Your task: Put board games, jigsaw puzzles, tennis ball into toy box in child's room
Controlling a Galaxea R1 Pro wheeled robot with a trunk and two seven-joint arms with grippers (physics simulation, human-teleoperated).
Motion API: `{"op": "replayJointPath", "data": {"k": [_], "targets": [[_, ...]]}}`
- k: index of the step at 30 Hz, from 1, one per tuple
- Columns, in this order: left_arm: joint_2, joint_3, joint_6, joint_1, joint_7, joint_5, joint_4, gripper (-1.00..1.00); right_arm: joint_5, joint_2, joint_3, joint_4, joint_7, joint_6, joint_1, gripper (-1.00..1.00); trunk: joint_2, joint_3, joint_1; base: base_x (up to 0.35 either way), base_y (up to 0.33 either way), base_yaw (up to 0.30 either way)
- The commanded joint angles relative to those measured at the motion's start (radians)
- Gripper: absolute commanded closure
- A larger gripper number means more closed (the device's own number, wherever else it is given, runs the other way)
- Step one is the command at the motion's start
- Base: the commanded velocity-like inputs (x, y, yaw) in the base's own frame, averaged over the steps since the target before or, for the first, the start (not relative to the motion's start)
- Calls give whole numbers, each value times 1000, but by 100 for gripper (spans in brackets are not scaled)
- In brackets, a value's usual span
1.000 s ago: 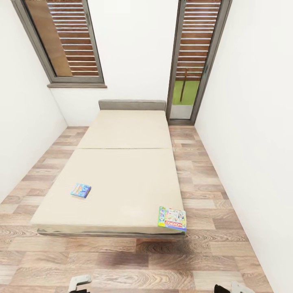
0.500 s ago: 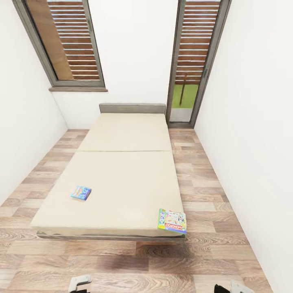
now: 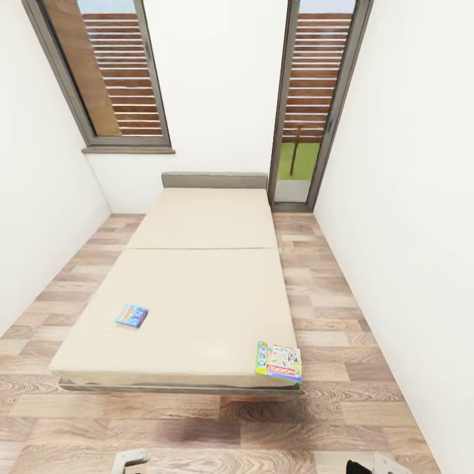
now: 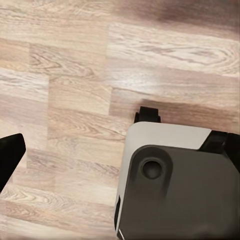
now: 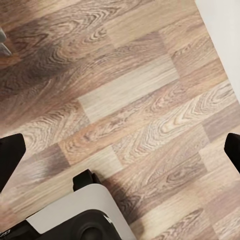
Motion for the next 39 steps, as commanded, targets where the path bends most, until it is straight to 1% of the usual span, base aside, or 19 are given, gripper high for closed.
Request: {"op": "replayJointPath", "data": {"k": [1, 7, 15, 19, 31, 39], "targets": [[-1, 8, 9, 0, 1, -10, -1, -100, -1, 1, -3, -2, -1, 4, 0, -100, -2, 0, 1, 0, 0, 0], [-1, 8, 31, 0, 1, -10, -1, -100, -2, 1, -3, -2, -1, 4, 0, -100, -2, 9, 1, 0, 0, 0], [-2, 8, 84, 0, 2, -10, 0, -100, -2, 1, -3, -2, -1, 4, 0, -100, -2, 21, 1, 0, 0, 0], [-2, 8, 99, 0, 1, -10, 0, -100, -2, 1, -3, -3, -1, 4, 0, -100, -2, 27, 1, 0, 0, 0], [-3, 8, 108, 0, 3, -12, 11, -100, -1, 0, -2, -4, -1, 6, 0, -100, -2, 45, 1, 0, 0, 0], [-19, 8, 106, 0, 10, -12, 33, -100, -1, 0, -2, -4, -1, 7, 0, -100, -2, 54, 1, 0, 0, 0]]}}
